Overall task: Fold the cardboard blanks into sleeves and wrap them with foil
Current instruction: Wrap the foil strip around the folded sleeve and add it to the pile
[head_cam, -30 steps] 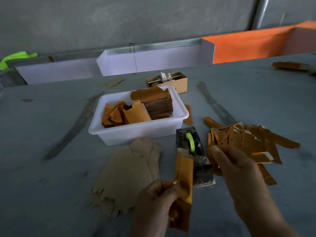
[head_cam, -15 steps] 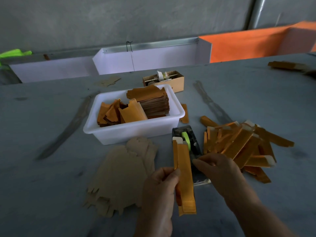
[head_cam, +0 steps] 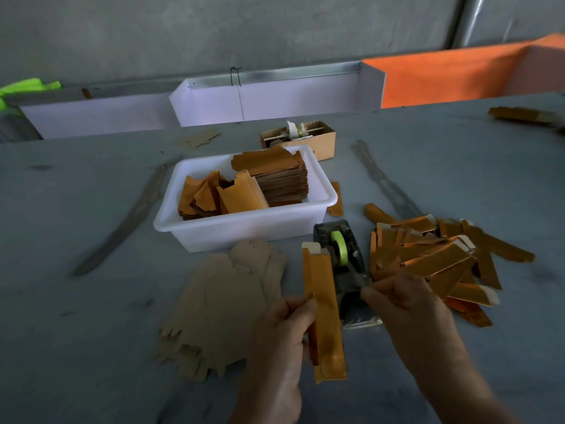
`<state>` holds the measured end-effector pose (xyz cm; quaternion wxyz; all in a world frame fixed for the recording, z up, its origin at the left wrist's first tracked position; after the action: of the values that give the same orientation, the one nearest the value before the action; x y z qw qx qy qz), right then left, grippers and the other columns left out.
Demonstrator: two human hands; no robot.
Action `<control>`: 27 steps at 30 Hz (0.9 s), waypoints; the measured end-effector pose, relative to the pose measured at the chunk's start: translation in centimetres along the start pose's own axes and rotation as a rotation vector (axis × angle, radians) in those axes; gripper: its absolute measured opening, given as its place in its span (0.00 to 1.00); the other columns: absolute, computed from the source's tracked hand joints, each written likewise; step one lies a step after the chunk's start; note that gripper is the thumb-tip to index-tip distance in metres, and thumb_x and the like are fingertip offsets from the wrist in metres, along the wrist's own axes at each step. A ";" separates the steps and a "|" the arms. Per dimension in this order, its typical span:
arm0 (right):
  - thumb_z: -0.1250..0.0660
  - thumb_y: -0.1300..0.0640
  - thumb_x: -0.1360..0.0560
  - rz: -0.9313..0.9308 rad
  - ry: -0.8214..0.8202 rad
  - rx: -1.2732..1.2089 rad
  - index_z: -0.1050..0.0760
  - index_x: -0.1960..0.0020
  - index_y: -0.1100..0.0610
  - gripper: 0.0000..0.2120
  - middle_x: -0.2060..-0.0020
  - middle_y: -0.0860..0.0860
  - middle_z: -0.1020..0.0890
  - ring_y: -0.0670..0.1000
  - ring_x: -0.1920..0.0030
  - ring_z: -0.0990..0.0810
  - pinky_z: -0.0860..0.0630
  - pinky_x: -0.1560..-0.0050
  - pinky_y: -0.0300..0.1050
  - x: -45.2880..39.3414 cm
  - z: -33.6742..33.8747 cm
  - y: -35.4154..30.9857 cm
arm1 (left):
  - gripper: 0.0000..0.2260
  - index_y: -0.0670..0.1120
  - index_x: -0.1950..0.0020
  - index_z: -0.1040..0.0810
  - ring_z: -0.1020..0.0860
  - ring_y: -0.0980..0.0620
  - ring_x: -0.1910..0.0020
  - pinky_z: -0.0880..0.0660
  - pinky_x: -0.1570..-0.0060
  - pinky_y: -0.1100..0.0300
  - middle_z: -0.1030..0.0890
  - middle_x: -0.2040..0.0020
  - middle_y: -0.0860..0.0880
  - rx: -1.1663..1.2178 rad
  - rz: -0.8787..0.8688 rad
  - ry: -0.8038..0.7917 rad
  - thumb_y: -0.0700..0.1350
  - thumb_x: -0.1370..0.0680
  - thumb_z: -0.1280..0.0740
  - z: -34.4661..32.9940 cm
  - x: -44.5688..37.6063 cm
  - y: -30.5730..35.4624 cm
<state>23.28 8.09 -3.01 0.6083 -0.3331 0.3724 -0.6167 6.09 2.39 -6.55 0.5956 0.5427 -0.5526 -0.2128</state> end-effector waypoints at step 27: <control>0.28 0.65 0.31 0.276 0.145 0.375 0.21 0.60 0.62 0.02 0.55 0.53 0.23 0.53 0.56 0.23 0.24 0.59 0.45 1.8 0.2 -2.2 | 0.04 0.52 0.58 0.21 0.21 0.56 0.64 0.24 0.63 0.62 0.20 0.62 0.52 -0.631 -0.285 -0.073 0.48 0.23 0.33 -5.1 -0.7 4.0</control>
<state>22.27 6.20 -1.09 0.7094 -0.1153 0.3363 -0.6085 9.05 6.33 -2.33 0.6781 0.3957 -0.3991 -0.4736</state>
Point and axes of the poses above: each hand's wrist, its own x-axis away from the middle knuckle, its own z-axis out of the back of the hand, y = z × x, the point moved 9 cm from there along -x, towards the middle knuckle
